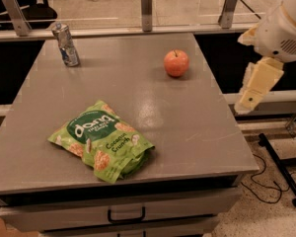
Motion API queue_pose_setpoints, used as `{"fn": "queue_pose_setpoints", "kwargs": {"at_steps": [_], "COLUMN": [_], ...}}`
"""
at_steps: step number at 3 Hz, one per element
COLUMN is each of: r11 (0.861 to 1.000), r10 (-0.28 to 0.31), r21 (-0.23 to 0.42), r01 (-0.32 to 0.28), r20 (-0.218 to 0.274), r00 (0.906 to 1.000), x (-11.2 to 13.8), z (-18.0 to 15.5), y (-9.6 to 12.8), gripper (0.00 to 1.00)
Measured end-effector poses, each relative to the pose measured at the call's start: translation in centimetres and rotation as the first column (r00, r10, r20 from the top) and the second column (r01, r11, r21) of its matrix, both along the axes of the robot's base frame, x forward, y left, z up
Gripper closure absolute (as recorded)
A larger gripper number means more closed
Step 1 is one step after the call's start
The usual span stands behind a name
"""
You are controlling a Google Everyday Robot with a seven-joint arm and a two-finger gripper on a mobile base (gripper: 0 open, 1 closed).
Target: Move apple near green rice chip bag
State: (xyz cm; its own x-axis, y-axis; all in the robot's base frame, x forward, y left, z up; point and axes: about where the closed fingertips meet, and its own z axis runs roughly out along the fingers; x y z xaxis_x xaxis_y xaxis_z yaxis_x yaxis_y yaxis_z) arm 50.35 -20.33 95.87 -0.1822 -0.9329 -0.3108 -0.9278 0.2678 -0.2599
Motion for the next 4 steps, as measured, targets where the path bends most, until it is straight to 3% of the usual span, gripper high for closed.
{"fn": "queue_pose_setpoints", "kwargs": {"at_steps": [1,2,4], "r11": [0.994,0.975,0.896], "r10": [0.003,-0.033,-0.113], "r21": [0.107,0.221,0.436], "r01": [-0.007,0.017,0.085], "r20": [0.044,0.07,0.037], "r00": [0.999,0.997,0.9929], "x": [6.0,11.3,19.4], "z": [-2.4,-4.7,-8.1], "y": [1.9,3.7,7.9], "gripper": [0.0,0.0,0.0]}}
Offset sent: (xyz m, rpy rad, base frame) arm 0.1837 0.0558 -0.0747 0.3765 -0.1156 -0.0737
